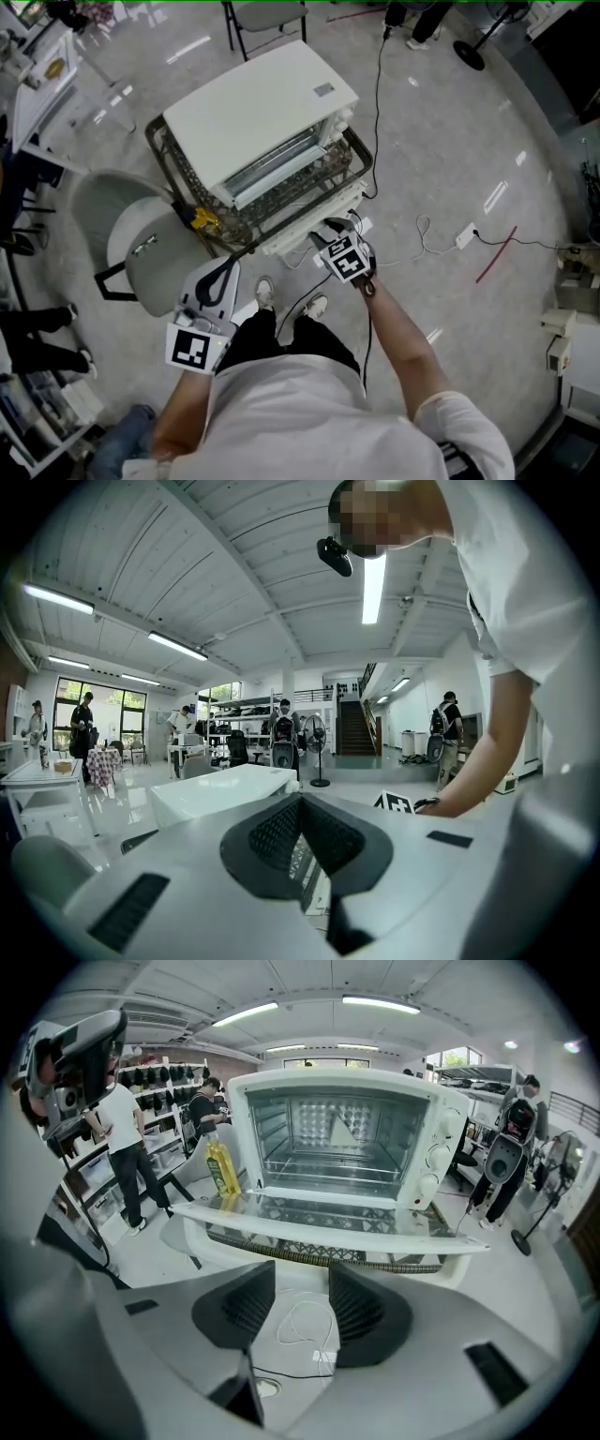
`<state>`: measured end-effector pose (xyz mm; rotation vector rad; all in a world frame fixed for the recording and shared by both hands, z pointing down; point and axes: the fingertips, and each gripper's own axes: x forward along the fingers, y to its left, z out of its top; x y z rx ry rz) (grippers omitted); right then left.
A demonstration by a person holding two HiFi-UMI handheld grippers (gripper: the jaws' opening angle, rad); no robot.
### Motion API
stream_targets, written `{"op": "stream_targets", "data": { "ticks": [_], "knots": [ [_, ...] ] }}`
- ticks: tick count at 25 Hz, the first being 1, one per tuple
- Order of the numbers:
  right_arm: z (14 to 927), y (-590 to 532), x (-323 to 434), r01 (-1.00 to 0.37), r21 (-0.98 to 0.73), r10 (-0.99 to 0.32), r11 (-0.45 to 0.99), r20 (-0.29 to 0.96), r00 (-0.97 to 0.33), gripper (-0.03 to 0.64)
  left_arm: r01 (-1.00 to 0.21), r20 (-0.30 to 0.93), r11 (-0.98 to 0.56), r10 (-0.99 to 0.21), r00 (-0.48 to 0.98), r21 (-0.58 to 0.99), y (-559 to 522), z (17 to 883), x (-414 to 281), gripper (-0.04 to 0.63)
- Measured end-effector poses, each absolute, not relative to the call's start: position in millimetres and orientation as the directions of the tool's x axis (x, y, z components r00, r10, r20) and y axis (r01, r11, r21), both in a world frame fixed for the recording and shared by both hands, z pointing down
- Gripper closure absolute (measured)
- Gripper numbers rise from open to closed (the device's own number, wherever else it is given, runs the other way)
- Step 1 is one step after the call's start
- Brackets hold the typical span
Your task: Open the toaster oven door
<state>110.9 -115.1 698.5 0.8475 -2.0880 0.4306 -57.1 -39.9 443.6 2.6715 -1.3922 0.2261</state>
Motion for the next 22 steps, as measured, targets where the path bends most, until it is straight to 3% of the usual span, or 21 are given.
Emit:
{"op": "stream_targets", "data": {
  "ticks": [22],
  "knots": [
    [739,-110,120,-0.764,-0.088,-0.405,0.639,0.806,-0.431,0.434,-0.821,0.246,-0.569,-0.788,0.564,0.058,-40,467,-48,0.578]
  ]
}}
